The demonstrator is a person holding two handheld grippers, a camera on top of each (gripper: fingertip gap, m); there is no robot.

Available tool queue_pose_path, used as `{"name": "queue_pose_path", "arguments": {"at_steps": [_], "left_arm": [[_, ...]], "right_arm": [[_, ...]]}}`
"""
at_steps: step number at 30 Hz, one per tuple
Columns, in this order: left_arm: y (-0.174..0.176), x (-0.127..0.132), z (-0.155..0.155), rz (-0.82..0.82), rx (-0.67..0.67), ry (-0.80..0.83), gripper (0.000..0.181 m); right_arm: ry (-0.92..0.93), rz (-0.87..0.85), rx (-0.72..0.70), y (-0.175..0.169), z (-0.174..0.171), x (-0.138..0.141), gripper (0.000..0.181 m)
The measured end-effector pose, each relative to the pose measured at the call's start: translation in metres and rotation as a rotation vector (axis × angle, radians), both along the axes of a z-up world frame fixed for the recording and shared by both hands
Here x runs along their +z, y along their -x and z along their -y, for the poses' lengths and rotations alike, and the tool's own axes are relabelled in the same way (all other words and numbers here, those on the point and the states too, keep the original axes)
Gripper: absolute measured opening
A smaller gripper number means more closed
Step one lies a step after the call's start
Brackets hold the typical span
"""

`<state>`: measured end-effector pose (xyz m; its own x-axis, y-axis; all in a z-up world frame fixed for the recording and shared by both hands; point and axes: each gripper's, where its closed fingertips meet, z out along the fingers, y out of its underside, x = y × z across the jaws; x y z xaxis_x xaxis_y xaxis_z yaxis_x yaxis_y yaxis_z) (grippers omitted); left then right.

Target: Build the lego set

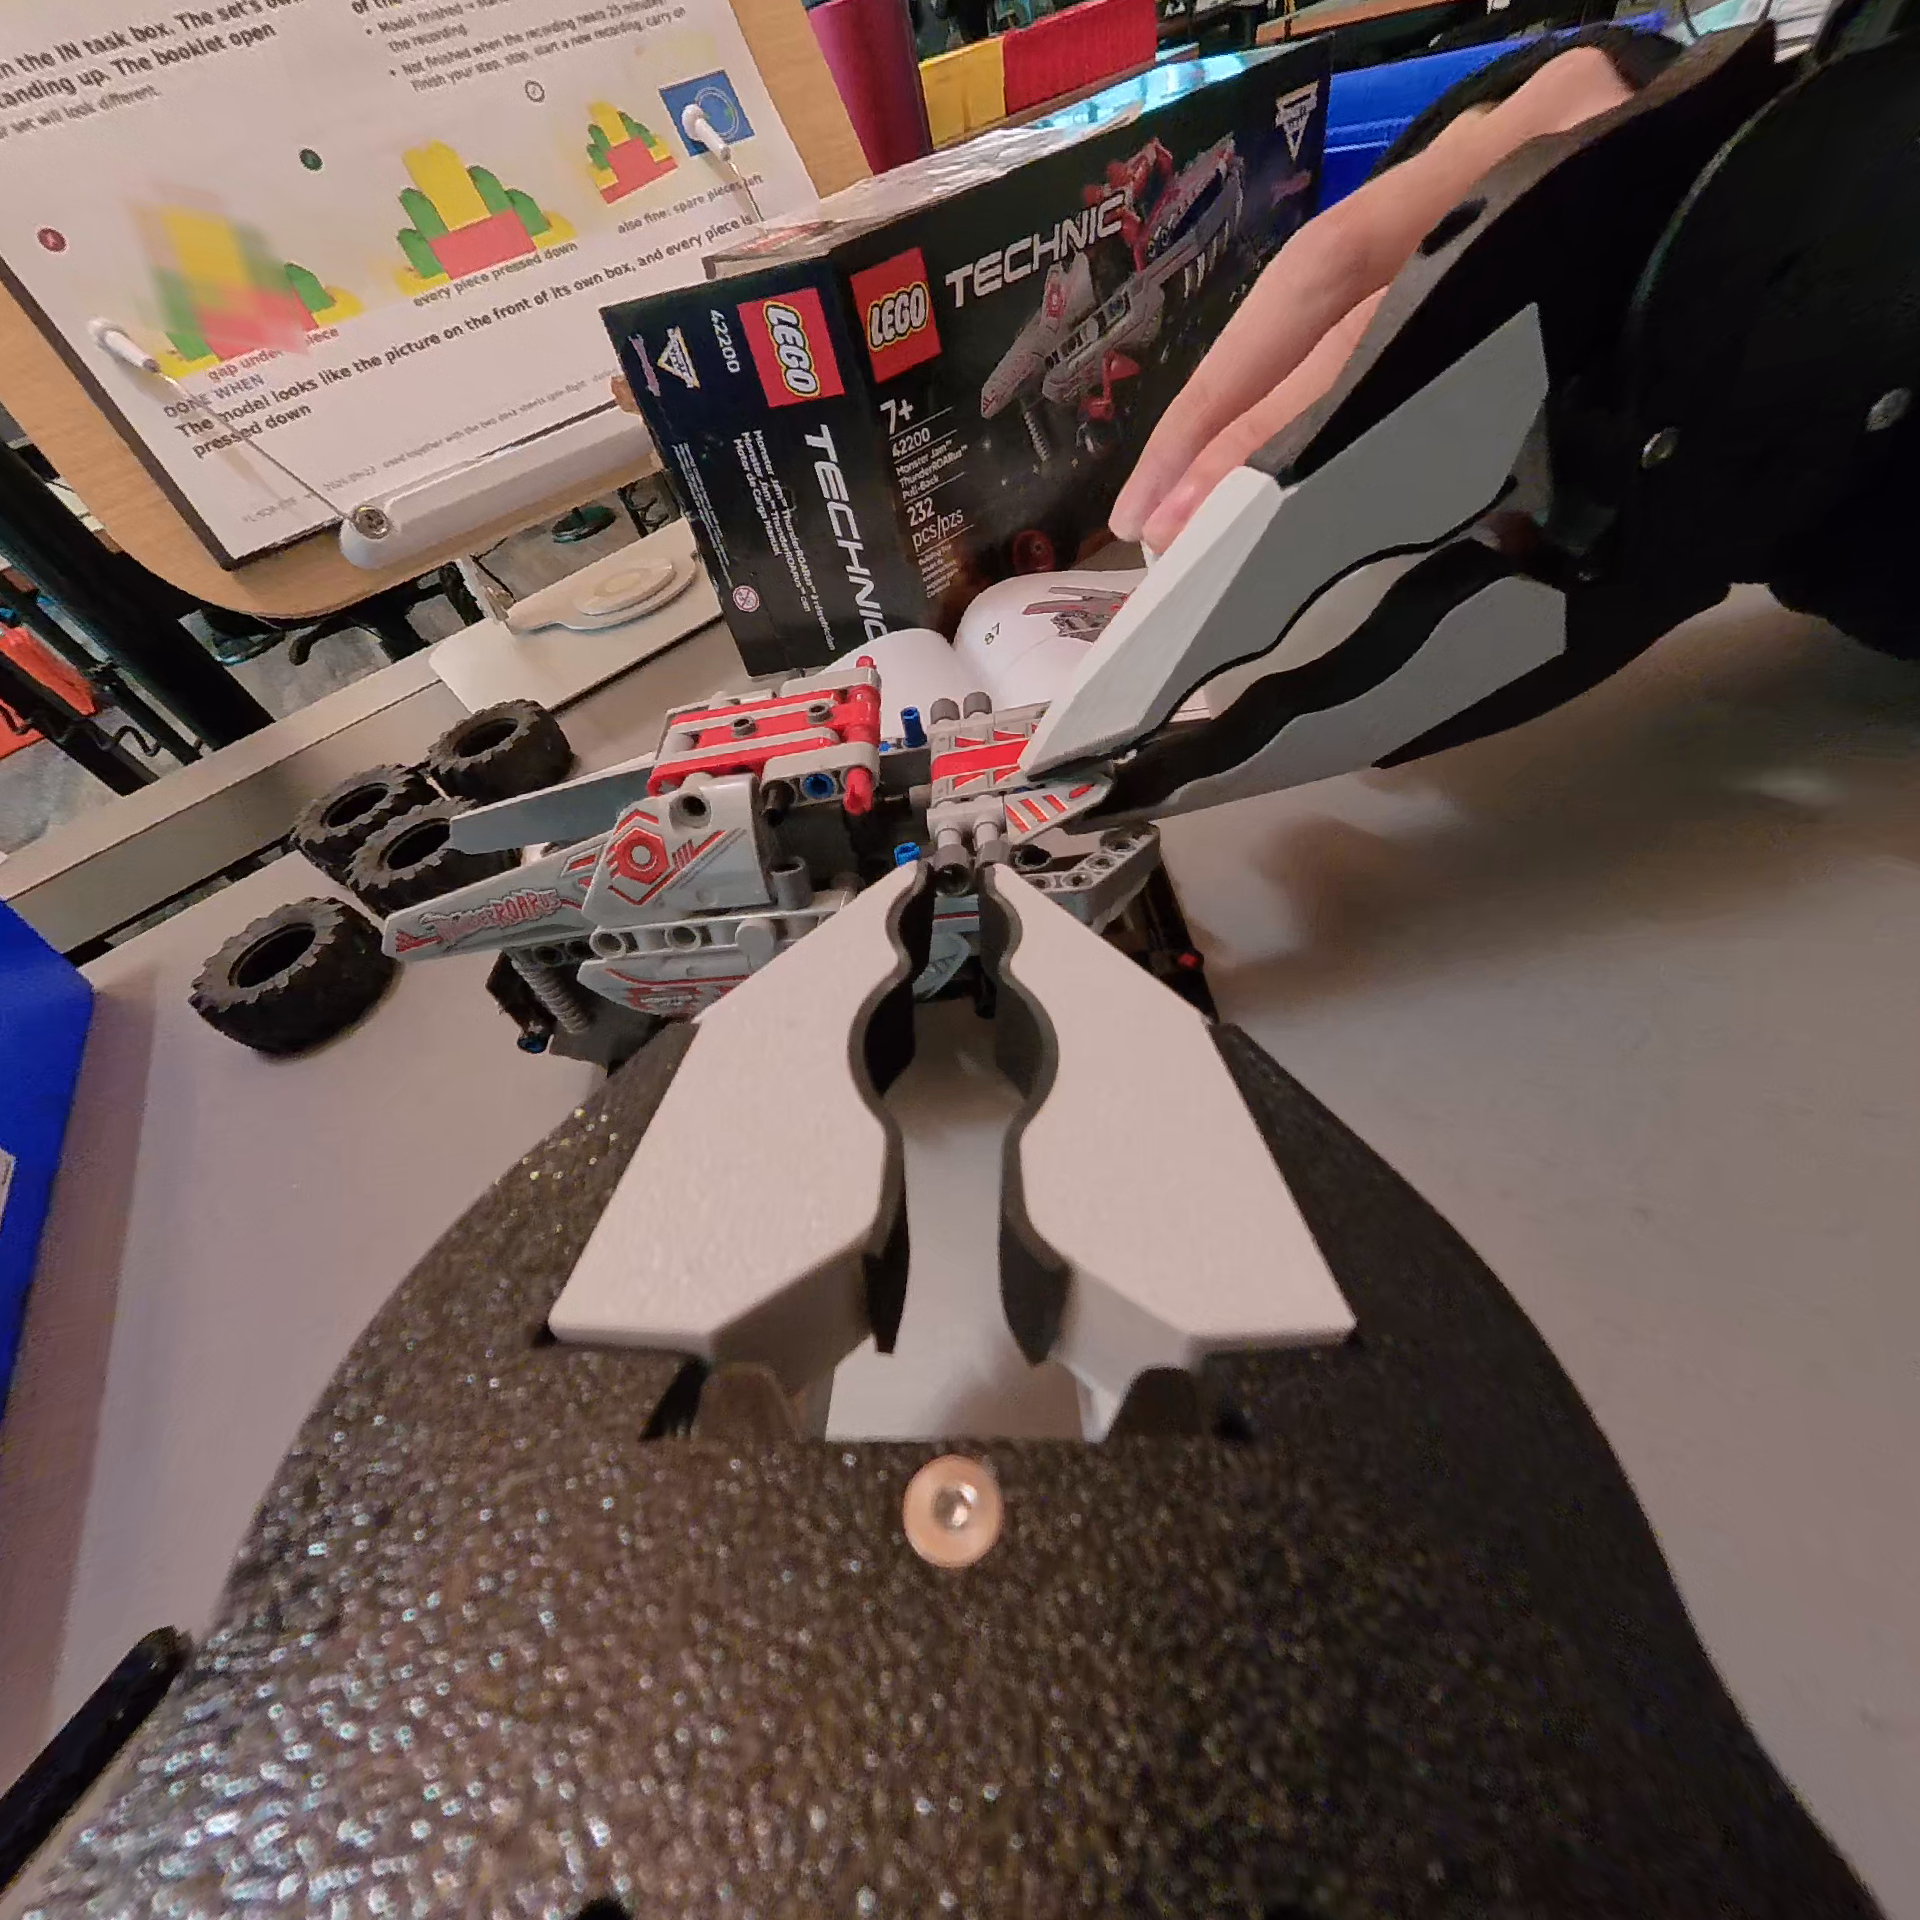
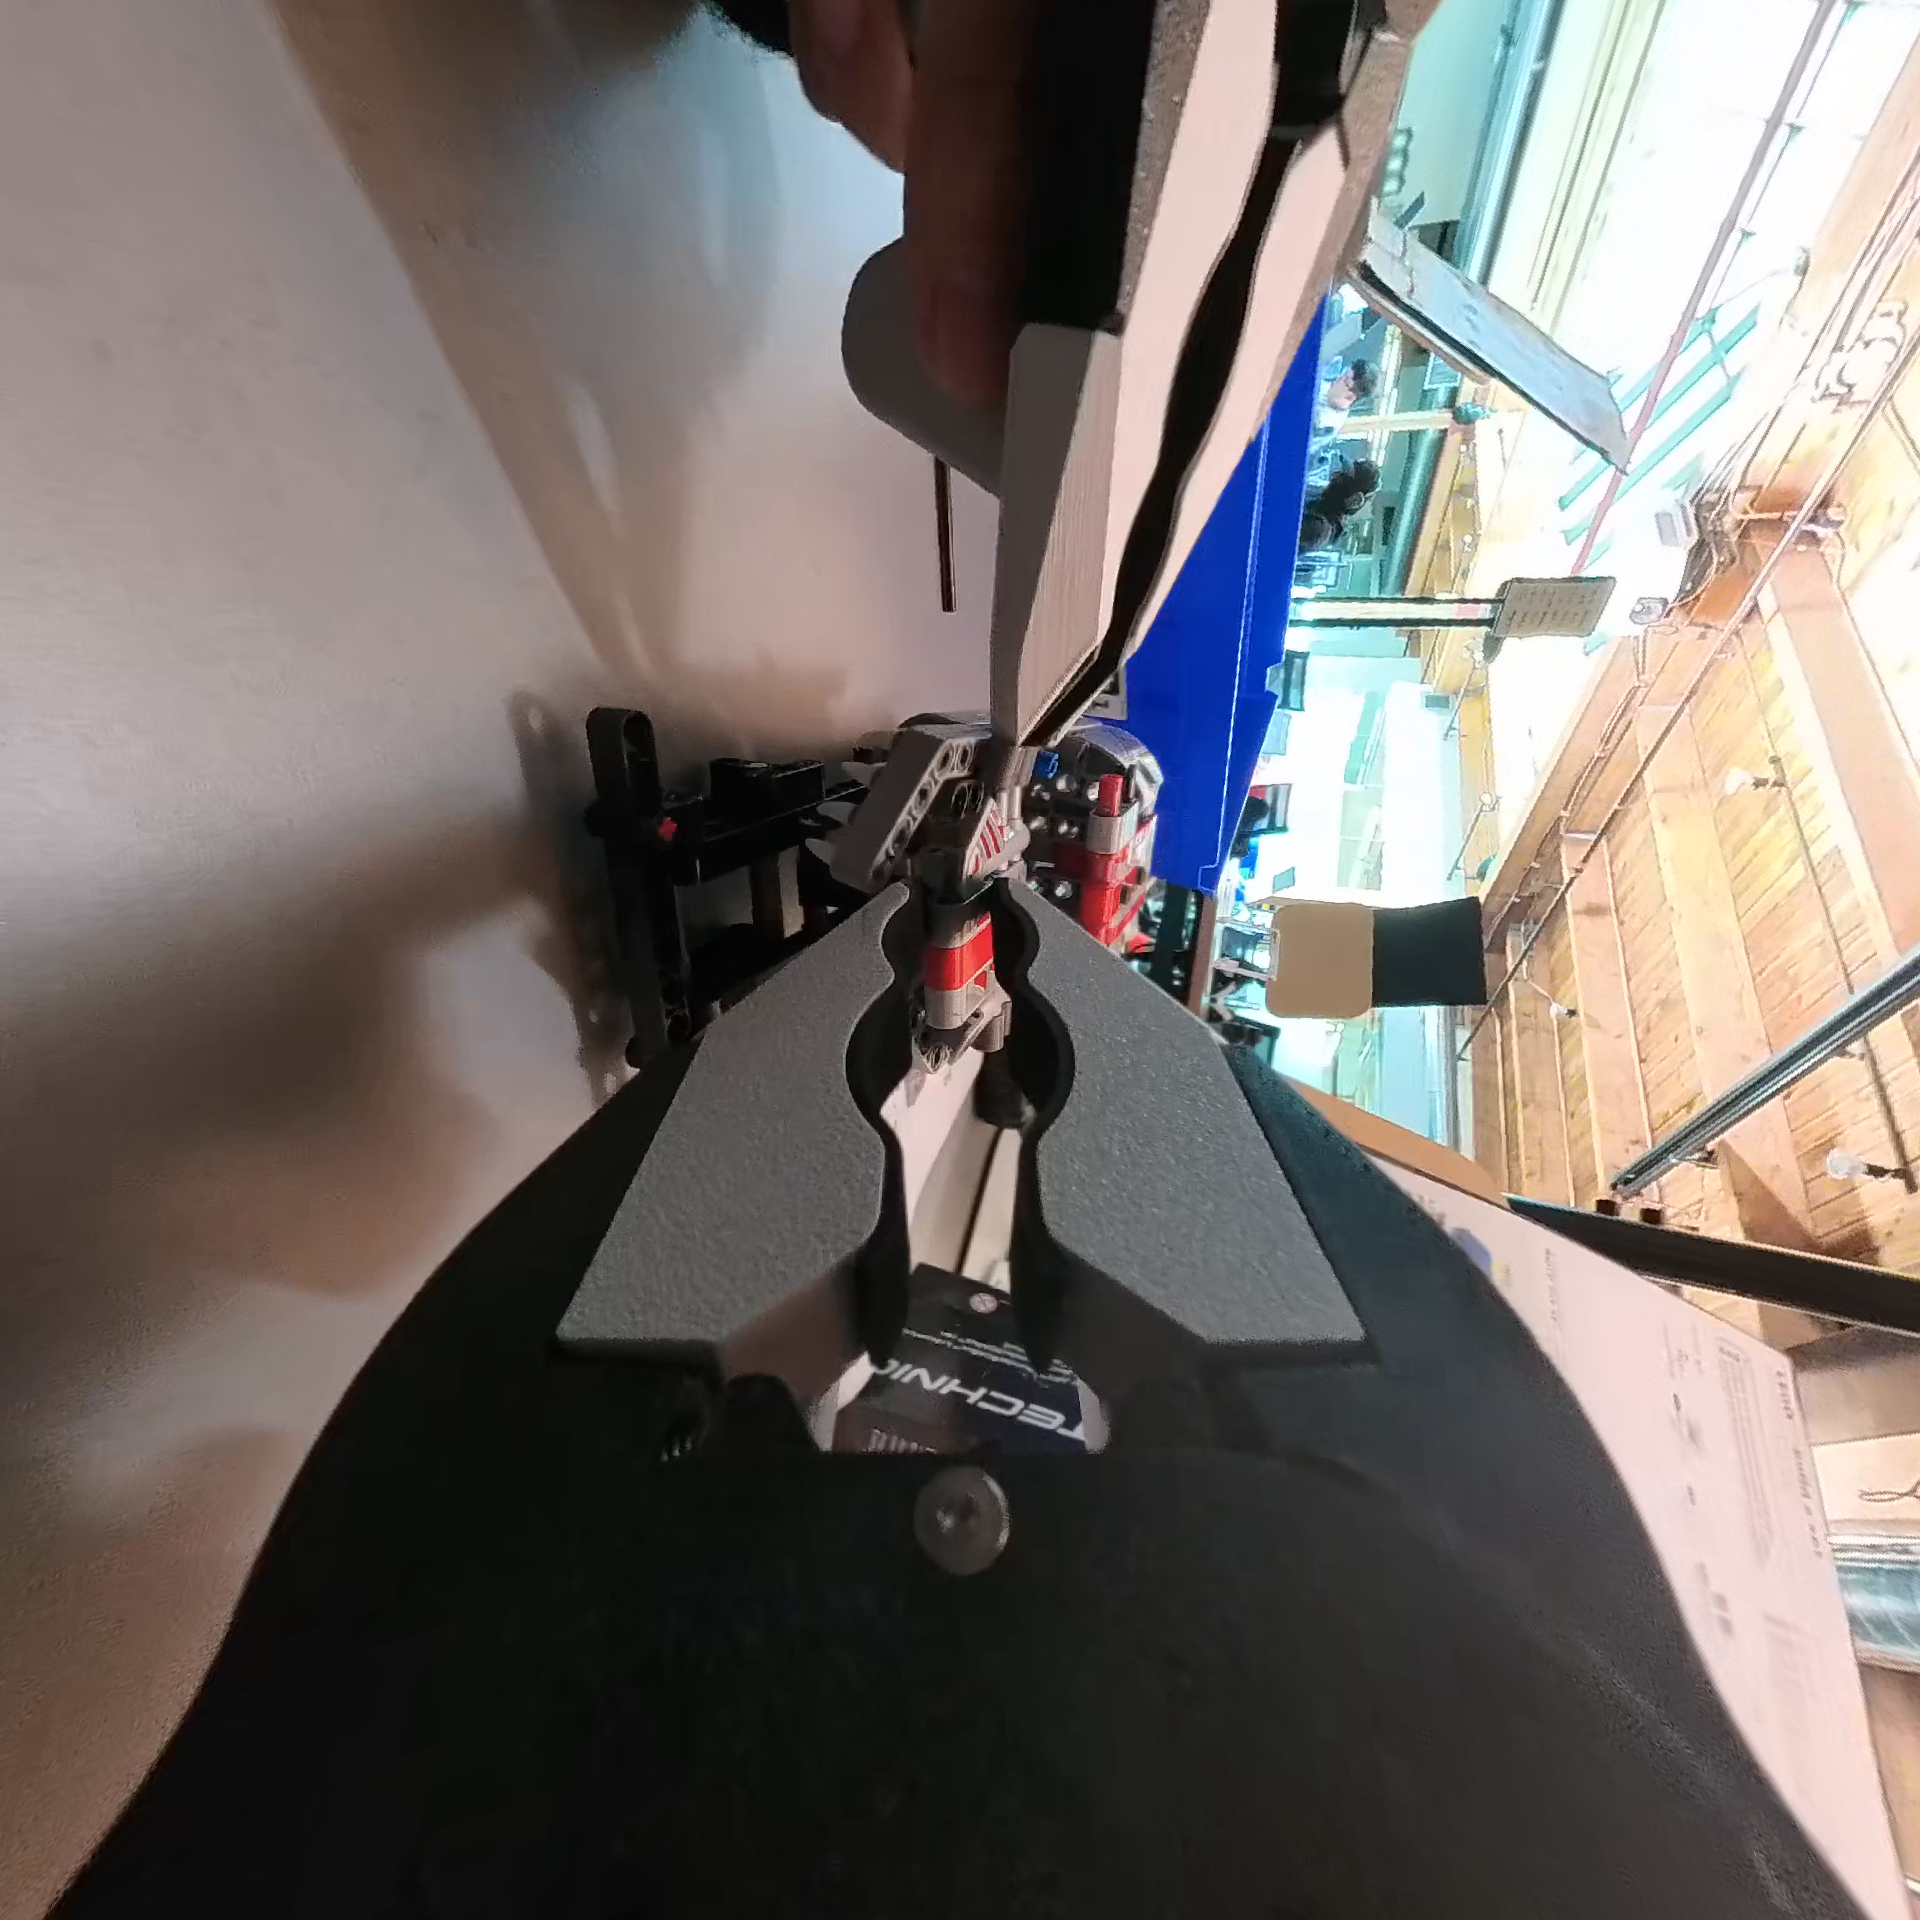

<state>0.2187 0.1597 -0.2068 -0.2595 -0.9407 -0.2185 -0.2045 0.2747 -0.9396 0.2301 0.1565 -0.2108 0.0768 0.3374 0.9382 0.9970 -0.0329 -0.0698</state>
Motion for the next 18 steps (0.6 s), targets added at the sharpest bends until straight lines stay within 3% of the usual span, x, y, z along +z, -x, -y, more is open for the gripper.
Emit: {"name": "queue_pose_path", "arguments": {"at_steps": [7, 18], "left_arm": [[0.0016, -0.0015, 0.0, -0.013, -0.002, -0.012, 0.005], [0.0011, -0.0031, -0.0013, -0.056, -0.028, 0.098, 0.0]], "right_arm": [[-0.02, -0.018, -0.003, 0.0016, -0.0002, 0.0023, 0.009], [-0.058, -0.013, -0.016, 0.0062, -0.001, 0.0027, 0.009]]}}
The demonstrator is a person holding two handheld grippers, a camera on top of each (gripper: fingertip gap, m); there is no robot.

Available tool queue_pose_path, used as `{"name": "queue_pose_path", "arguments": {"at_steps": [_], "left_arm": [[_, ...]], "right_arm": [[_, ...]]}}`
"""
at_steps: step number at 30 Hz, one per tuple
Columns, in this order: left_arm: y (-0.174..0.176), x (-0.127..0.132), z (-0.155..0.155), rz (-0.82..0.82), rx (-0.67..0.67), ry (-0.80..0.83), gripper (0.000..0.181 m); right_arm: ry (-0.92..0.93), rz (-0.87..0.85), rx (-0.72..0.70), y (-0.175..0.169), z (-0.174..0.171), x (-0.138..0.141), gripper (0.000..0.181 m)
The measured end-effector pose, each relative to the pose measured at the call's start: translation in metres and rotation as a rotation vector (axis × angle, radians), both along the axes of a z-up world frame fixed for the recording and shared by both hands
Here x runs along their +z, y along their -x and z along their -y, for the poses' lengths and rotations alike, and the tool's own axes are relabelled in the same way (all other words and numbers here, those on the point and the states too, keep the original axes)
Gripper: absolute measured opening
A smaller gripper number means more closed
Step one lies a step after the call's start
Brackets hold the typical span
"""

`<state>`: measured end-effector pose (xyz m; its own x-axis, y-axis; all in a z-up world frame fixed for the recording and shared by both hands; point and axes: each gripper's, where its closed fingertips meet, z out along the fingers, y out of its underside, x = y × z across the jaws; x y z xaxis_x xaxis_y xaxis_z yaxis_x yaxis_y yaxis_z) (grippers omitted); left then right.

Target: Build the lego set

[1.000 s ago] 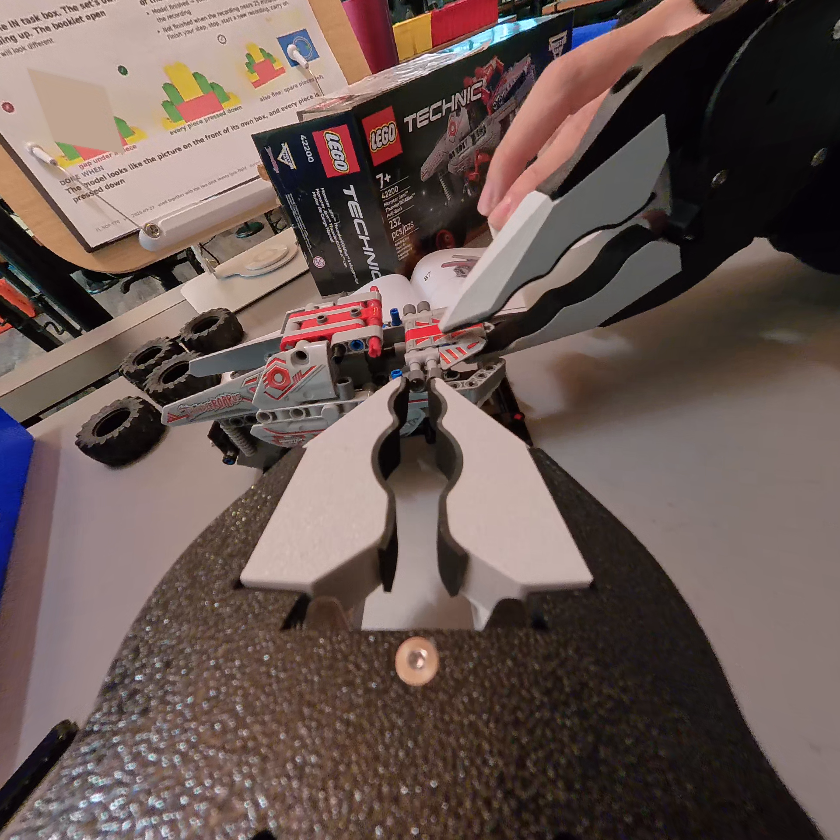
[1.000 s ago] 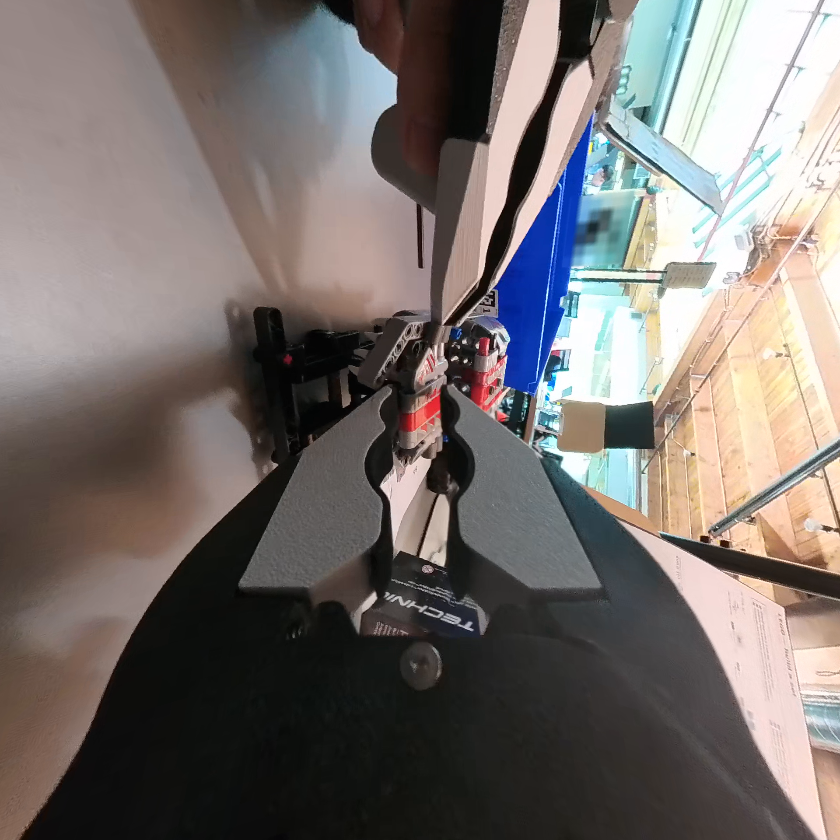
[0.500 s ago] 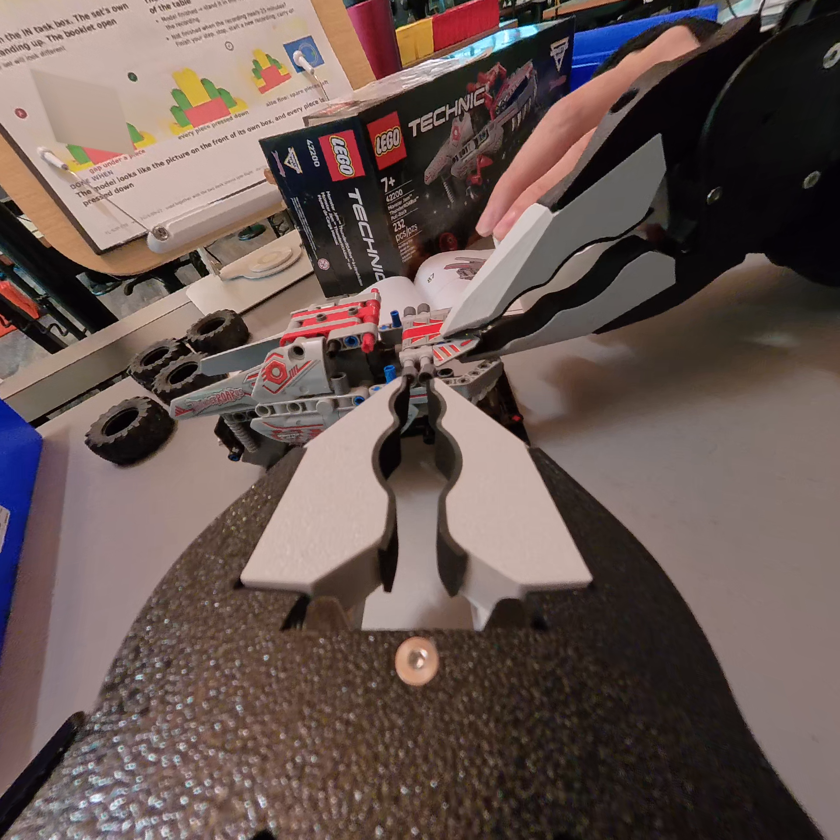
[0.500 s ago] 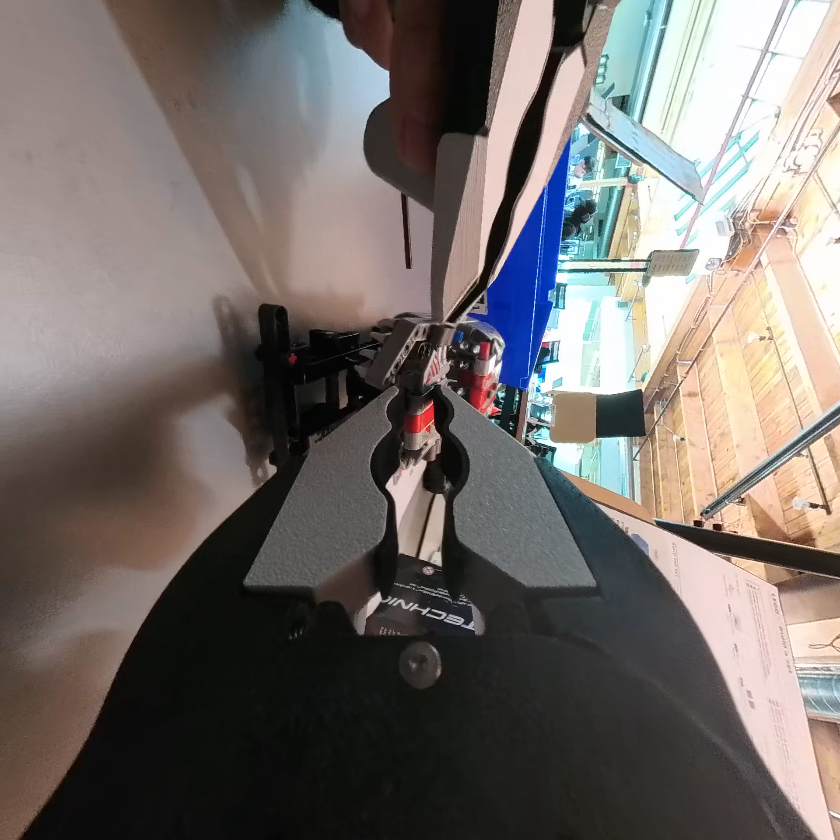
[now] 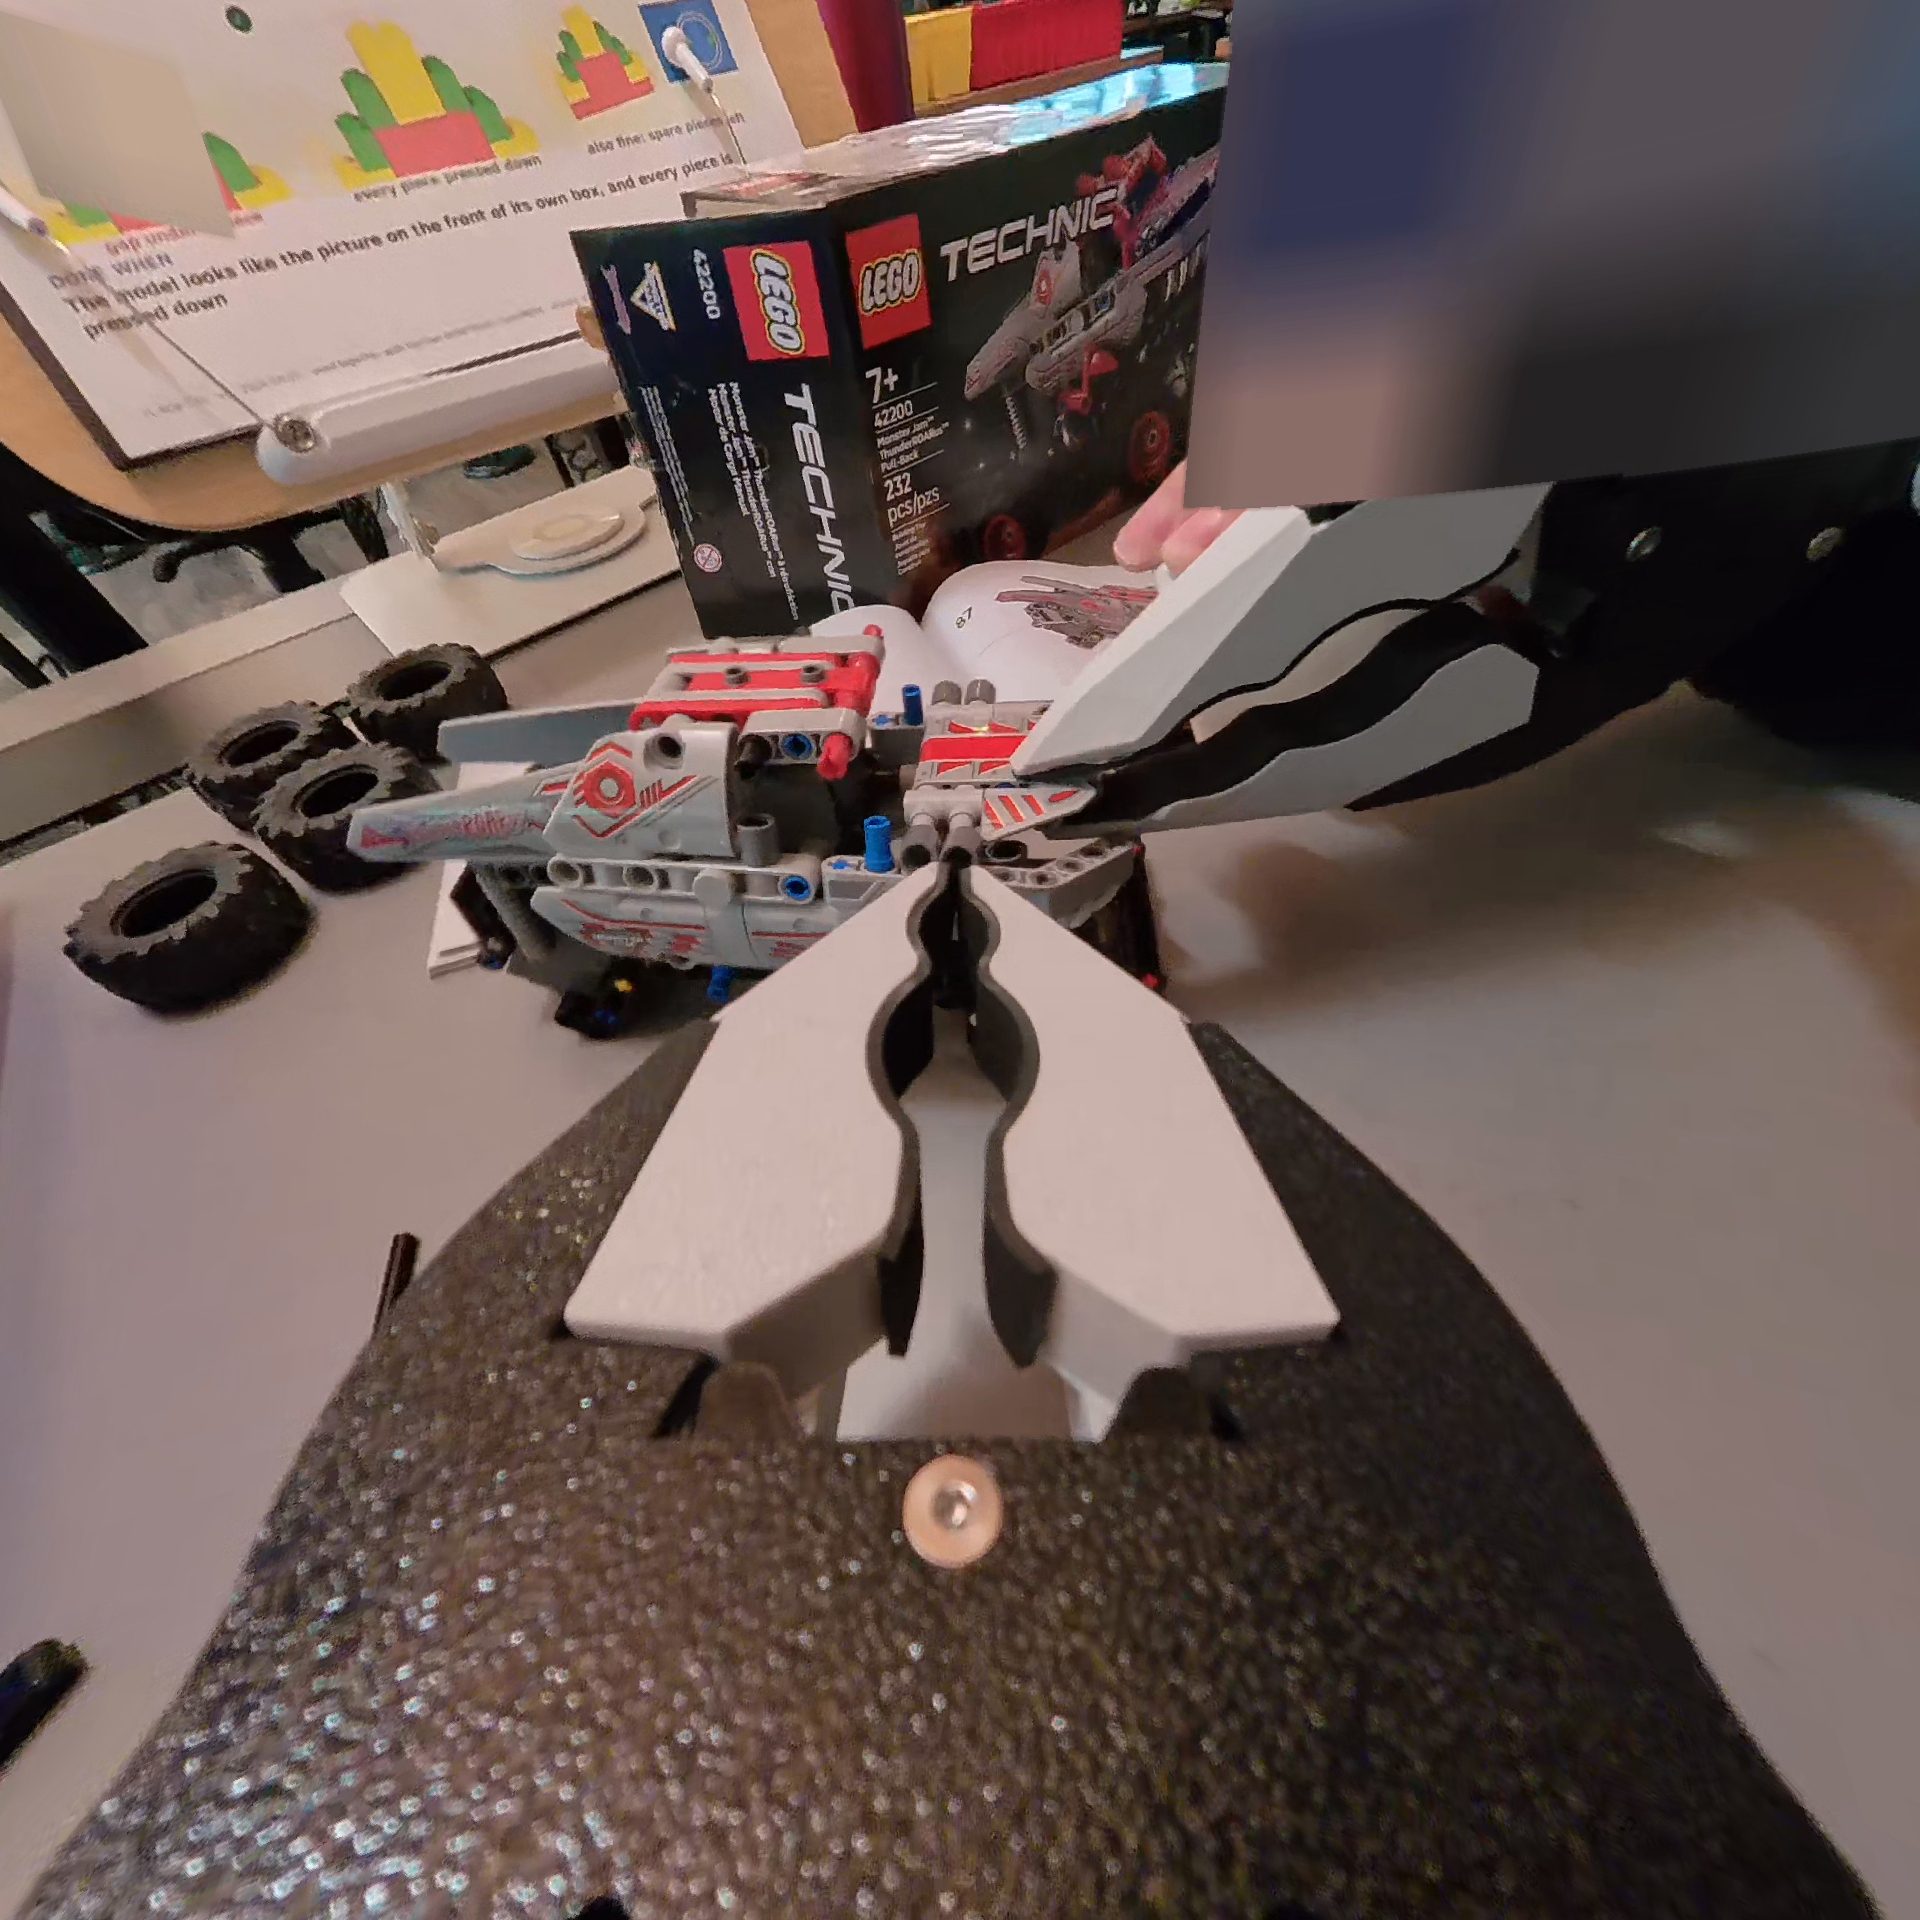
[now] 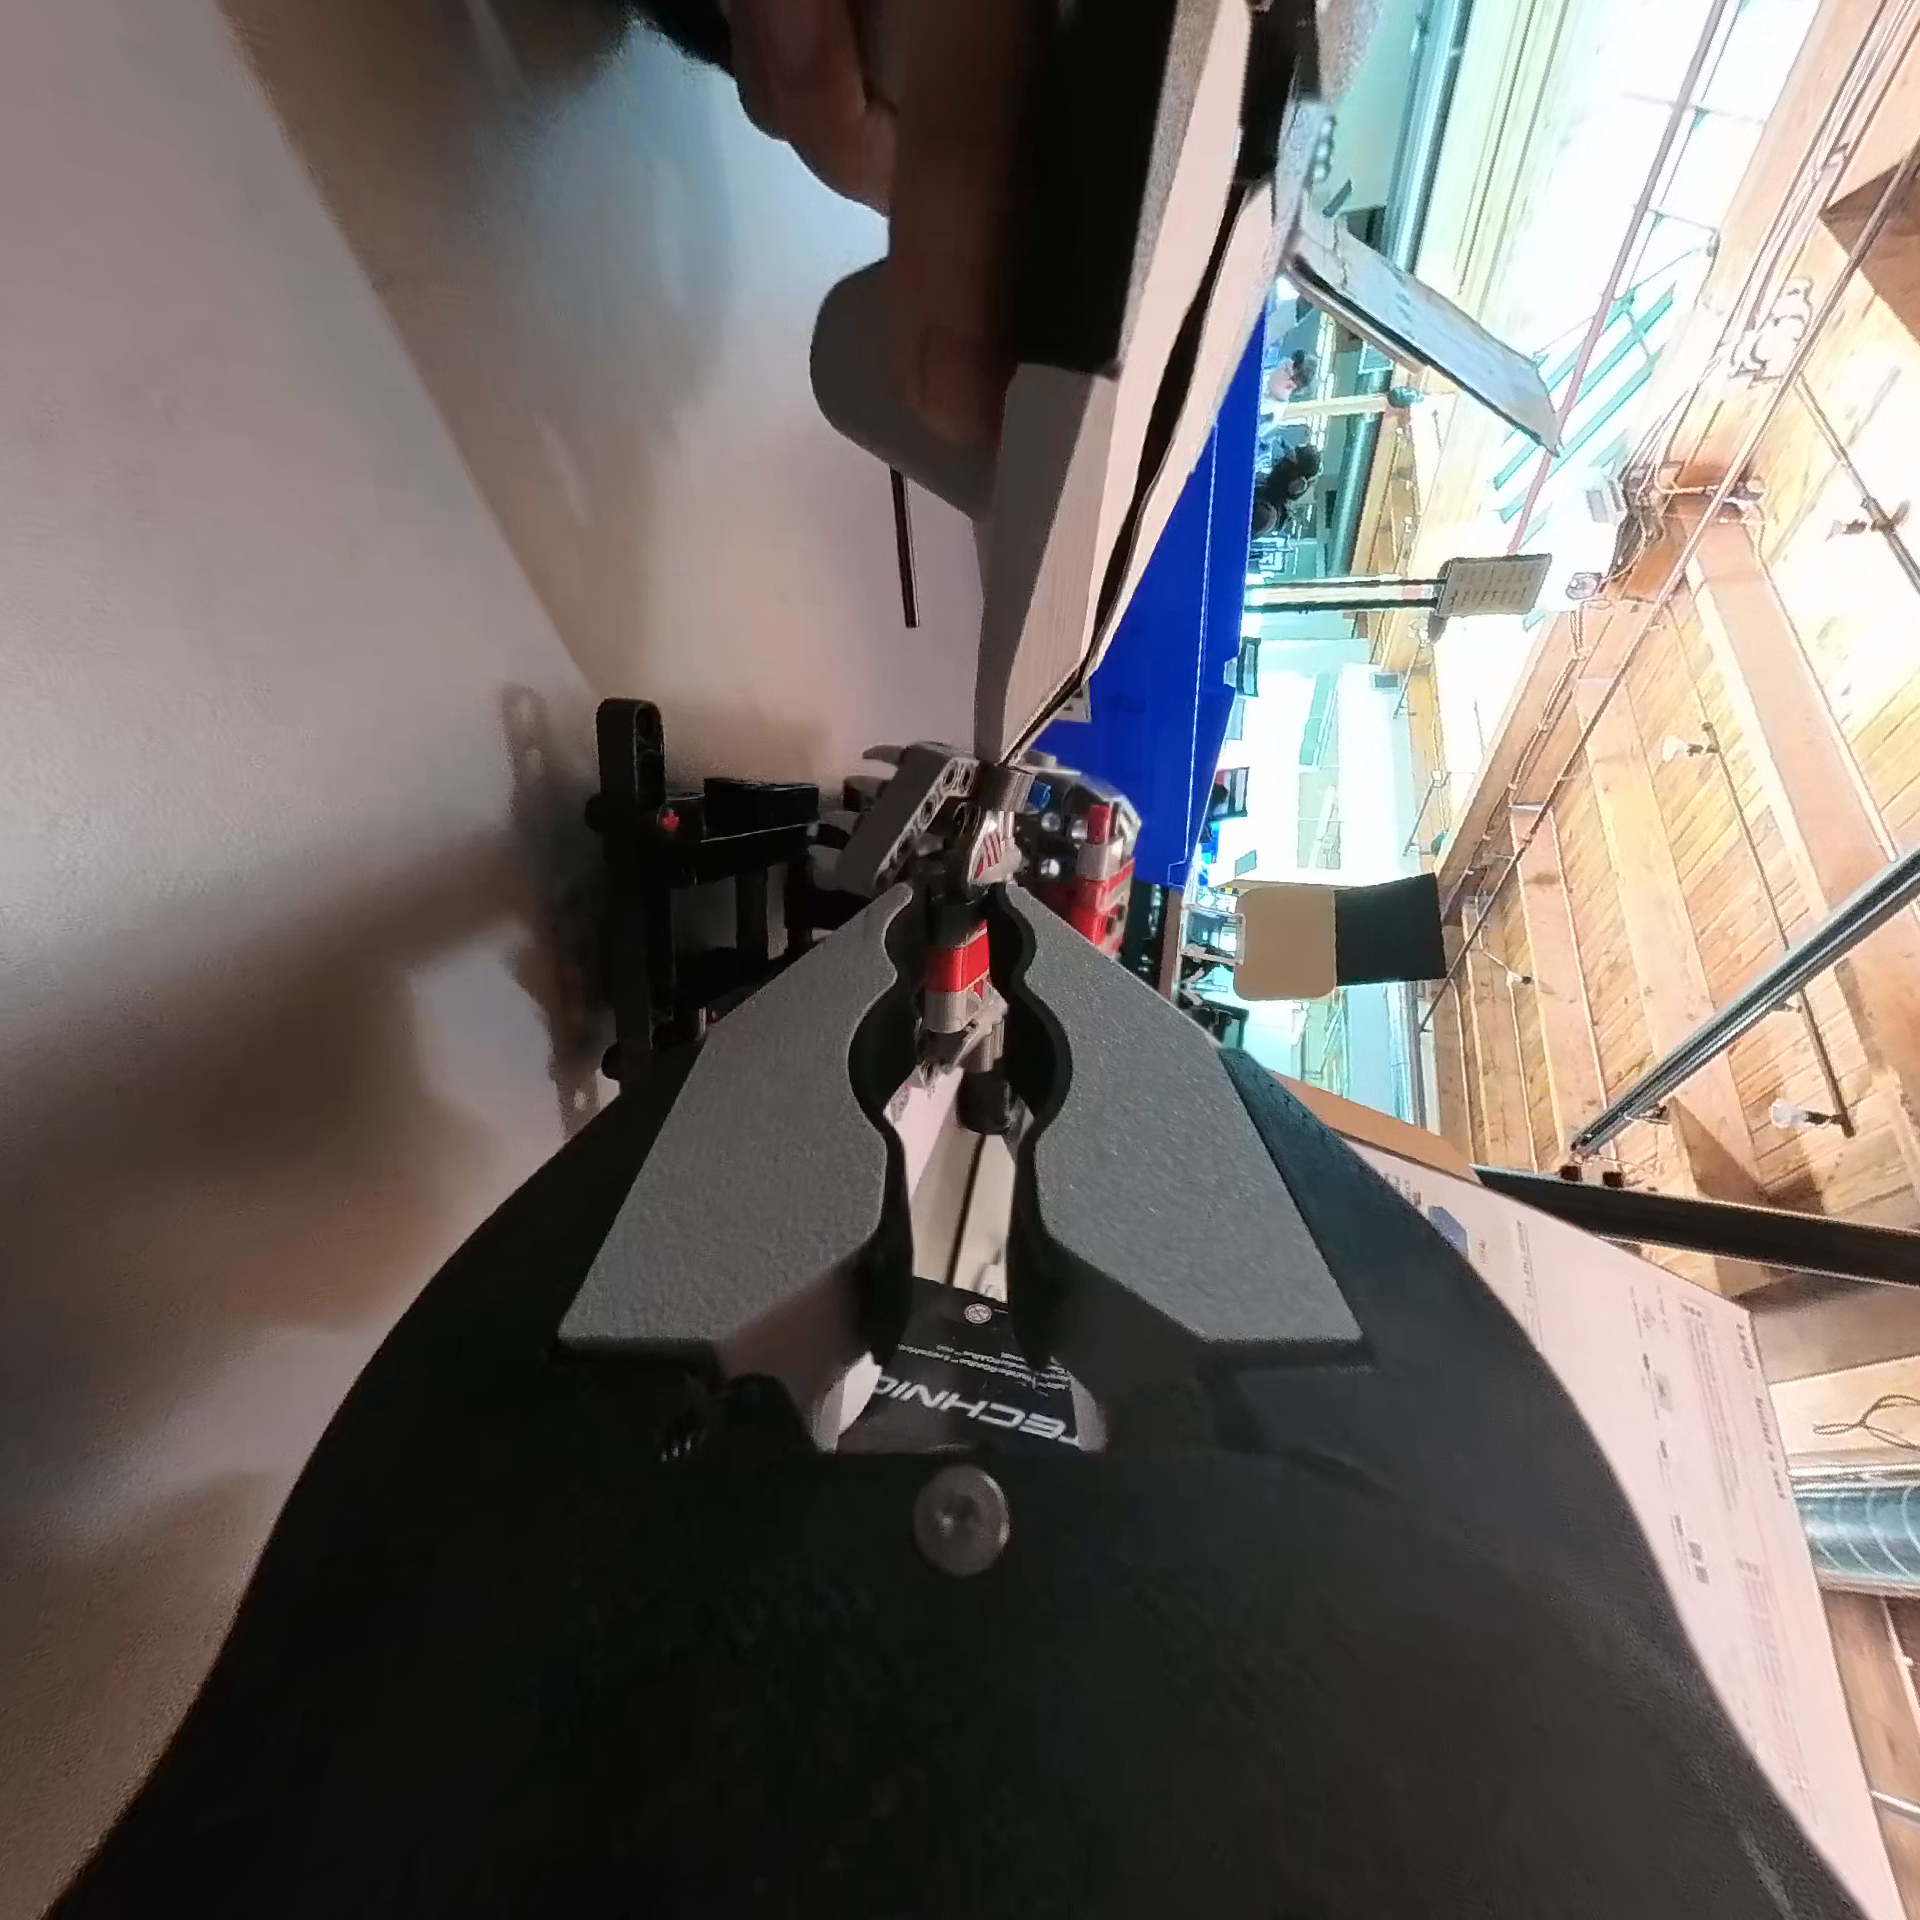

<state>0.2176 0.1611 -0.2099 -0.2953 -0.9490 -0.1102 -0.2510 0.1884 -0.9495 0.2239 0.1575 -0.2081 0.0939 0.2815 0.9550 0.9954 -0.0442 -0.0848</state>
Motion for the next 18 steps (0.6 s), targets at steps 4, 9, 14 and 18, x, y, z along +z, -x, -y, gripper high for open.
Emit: {"name": "queue_pose_path", "arguments": {"at_steps": [4, 9, 14, 18], "left_arm": [[-0.0002, -0.0027, -0.0023, -0.015, -0.007, -0.023, 0.0], [0.0008, -0.0009, -0.0027, -0.006, -0.022, 0.013, 0.0], [0.0019, 0.0017, -0.0024, -0.024, -0.083, 0.111, 0.0], [0.0017, 0.0009, -0.004, -0.039, -0.107, 0.061, 0.0]], "right_arm": [[0.005, 0.008, 0.002, 0.0031, -0.0003, -0.0019, 0.009], [0.008, -0.008, 0.001, 0.0048, 0.0001, -0.0022, 0.009], [0.007, -0.006, 0.002, 0.0063, 0.0005, -0.0025, 0.009], [0.001, 0.003, 0.003, 0.0071, 0.0008, -0.0026, 0.009]]}}
